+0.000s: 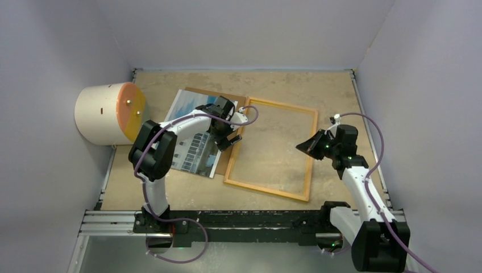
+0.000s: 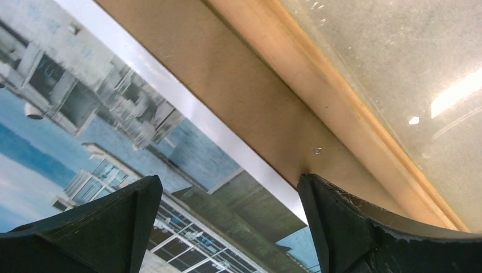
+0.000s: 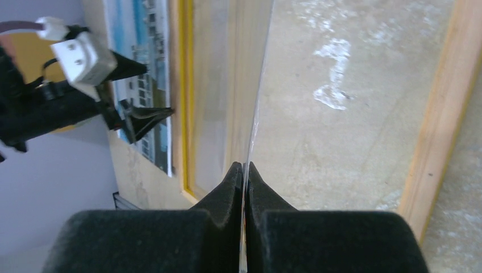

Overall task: Put the photo into the frame
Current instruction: Place the photo frame item in the photo frame.

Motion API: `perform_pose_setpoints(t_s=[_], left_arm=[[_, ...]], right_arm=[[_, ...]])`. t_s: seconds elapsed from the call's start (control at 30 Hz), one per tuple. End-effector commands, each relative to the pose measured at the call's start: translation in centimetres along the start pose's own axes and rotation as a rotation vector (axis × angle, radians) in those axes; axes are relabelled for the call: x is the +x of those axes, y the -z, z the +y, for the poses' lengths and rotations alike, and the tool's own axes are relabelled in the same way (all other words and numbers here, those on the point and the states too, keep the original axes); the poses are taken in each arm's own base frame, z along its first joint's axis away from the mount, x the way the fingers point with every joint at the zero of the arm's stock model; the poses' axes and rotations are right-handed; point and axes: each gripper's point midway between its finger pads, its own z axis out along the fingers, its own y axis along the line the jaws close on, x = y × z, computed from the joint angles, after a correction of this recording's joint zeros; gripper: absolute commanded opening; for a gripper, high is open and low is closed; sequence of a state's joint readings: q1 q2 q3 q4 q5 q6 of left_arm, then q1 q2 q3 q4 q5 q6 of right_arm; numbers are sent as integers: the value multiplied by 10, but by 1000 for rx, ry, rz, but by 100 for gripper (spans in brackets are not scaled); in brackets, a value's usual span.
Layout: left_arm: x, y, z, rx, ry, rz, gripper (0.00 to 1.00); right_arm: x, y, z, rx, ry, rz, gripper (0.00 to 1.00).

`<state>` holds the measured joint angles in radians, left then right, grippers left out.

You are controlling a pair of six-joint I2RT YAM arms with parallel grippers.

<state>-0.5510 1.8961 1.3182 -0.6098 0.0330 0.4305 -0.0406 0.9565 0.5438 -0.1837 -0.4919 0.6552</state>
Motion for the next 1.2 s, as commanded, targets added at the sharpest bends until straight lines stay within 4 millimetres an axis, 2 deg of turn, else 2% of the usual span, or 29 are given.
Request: perform_pose_setpoints(t_s=[0.0,0.1,0.43,0.6,0.7,0.9,1.17], left_arm=[[-18,-5,-6,58,-9,-75,100],[-22,-9,-10,83,-8,-89,100],[-19,-16,-17,118,-8,-84,100],[-18,-17,-19,126,-9,-83,100],[-18,-16,-18,126,-8,-83,100],[-21,-11,-18,125,-9,-95,100],[-19,-9,-19,129,-12,-94,100]], right_arm=[[-6,7,39,-200,81,-14,0],[-1,9,47,-255,80,12,0],[-6,22,81,-447,151,-15,0],[-1,30,91,-509,169,-9,0],[0,27,87,-489,153,-2,0],[2,7,62,-366,53,46,0],[-2,5,59,-333,10,28,0]])
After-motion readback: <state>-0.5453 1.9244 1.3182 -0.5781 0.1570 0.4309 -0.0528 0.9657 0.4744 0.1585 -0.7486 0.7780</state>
